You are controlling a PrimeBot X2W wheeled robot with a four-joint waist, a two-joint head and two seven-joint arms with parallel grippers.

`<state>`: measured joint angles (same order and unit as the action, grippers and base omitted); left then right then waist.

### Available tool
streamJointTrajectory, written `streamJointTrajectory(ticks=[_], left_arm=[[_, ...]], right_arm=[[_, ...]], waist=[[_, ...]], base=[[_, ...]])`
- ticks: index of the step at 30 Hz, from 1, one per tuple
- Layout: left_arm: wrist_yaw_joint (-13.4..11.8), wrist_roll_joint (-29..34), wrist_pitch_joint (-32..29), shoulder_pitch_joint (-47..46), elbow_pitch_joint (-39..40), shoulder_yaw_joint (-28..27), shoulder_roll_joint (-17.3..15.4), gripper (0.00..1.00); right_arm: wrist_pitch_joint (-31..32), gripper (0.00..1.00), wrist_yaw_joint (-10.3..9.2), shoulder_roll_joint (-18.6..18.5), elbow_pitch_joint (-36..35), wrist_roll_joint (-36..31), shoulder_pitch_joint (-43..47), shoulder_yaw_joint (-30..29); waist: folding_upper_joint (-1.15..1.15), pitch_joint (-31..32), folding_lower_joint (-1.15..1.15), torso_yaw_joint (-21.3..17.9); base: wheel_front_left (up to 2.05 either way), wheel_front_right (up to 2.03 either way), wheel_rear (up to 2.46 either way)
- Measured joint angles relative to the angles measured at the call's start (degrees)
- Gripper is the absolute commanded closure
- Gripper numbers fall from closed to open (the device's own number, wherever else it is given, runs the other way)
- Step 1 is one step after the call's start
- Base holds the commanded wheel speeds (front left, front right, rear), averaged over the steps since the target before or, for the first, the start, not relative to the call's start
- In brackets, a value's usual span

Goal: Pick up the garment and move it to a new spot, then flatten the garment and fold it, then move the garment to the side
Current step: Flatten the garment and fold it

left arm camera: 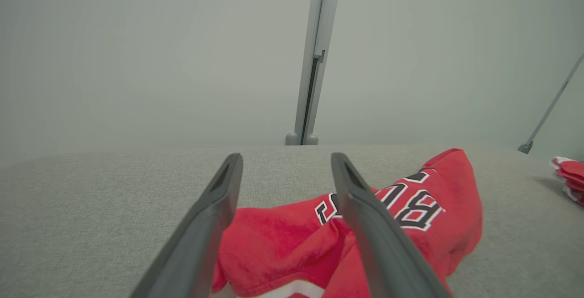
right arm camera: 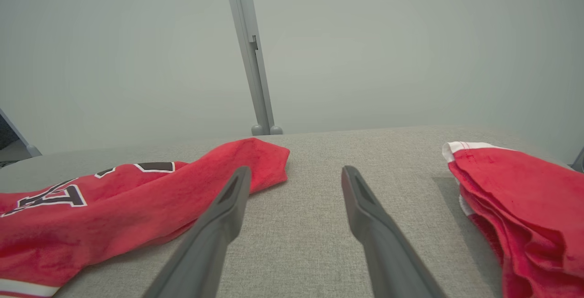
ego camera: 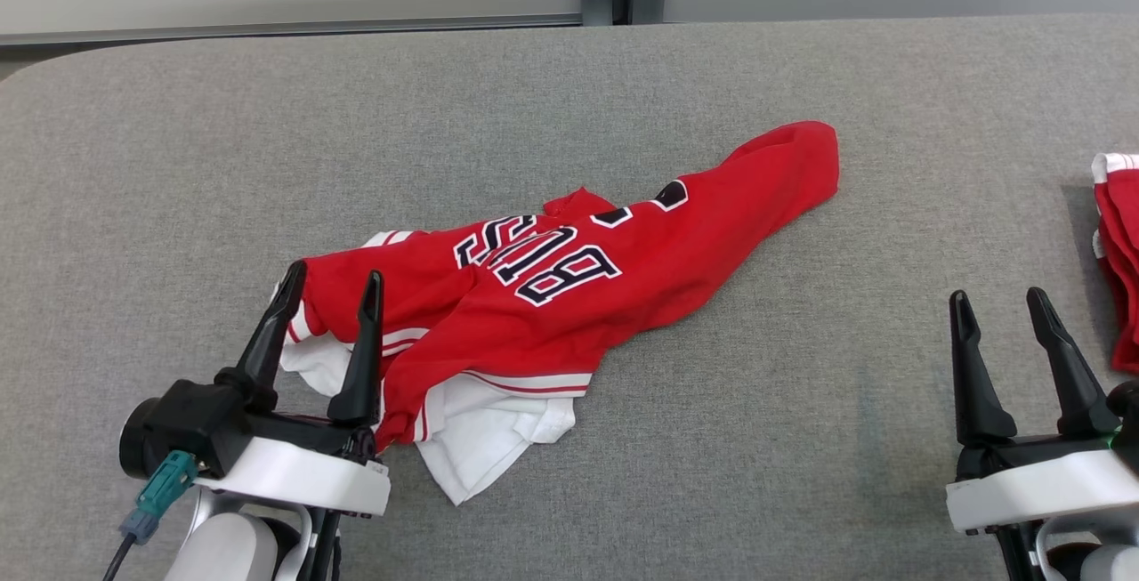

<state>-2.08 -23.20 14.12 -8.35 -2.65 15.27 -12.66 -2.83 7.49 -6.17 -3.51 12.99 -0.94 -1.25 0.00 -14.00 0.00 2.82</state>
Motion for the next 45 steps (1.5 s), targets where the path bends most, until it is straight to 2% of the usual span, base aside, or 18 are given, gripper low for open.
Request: streamJointTrajectory(ticks=[11, 16, 18, 26, 27, 28, 29, 38, 45], left_arm=[[0.11, -0.1, -0.98, -0.09, 0.12, 1.19, -0.05, 0.0], [2.07, -0.85, -5.8, 0.54, 0.79, 4.95, 0.15, 0.0], [2.09, -1.05, -7.68, 1.7, 1.05, 6.1, 0.18, 0.0], [-0.67, -1.33, -9.7, 5.77, 0.04, 6.04, -0.42, 0.0], [-0.85, -1.33, -9.67, 5.76, -0.3, 5.82, -0.63, 0.05], [-0.84, -1.41, -9.61, 5.74, -0.56, 5.67, -0.73, 0.8], [-0.84, -1.47, -9.32, 5.61, -0.87, 5.43, -0.7, 1.0], [-0.25, -1.6, -7.72, 0.55, -2.46, 3.46, -2.12, 1.0], [0.63, -2.03, -6.79, -8.77, -5.9, 0.56, -3.55, 1.0]], right_arm=[[0.08, 0.0, 0.01, 0.01, 0.0, 0.48, -0.02, 0.07], [0.31, 0.0, 0.0, 0.0, 0.1, 0.68, -0.01, 0.02], [0.33, 0.0, 0.01, 0.0, 0.19, 0.69, -0.01, 0.05], [0.23, 0.0, 0.0, 0.2, 0.62, 1.31, -0.02, 0.21], [0.22, 0.0, 0.0, 0.25, 0.65, 1.31, -0.02, 0.2], [0.12, 0.0, 0.0, 0.3, 0.68, 1.32, -0.02, 0.16], [0.05, 0.0, 0.0, 0.34, 0.68, 1.4, -0.02, 0.18], [-0.29, 0.0, 0.0, 0.58, 0.79, 2.14, -0.57, 0.19], [-0.74, 0.0, 0.01, 1.12, 0.73, 2.97, -2.53, 0.57]], waist=[[0.0, -0.29, 0.0, 0.01], [0.0, -0.38, 0.0, 0.27], [0.0, -0.43, 0.0, 0.41], [0.0, -0.26, 0.0, 0.89], [0.0, -0.22, 0.0, 0.94], [0.0, -0.18, 0.0, 0.97], [0.0, -0.17, 0.0, 1.01], [0.0, -0.74, 0.0, 0.15], [0.0, -3.15, 0.0, -1.65]], base=[[0.0, 0.0, 0.0], [0.0, 0.0, 0.0], [0.0, 0.0, 0.0], [0.0, 0.0, 0.0], [0.0, 0.0, 0.0], [0.0, 0.0, 0.0], [0.0, 0.0, 0.0], [0.0, 0.0, 0.0], [0.0, 0.0, 0.0]])
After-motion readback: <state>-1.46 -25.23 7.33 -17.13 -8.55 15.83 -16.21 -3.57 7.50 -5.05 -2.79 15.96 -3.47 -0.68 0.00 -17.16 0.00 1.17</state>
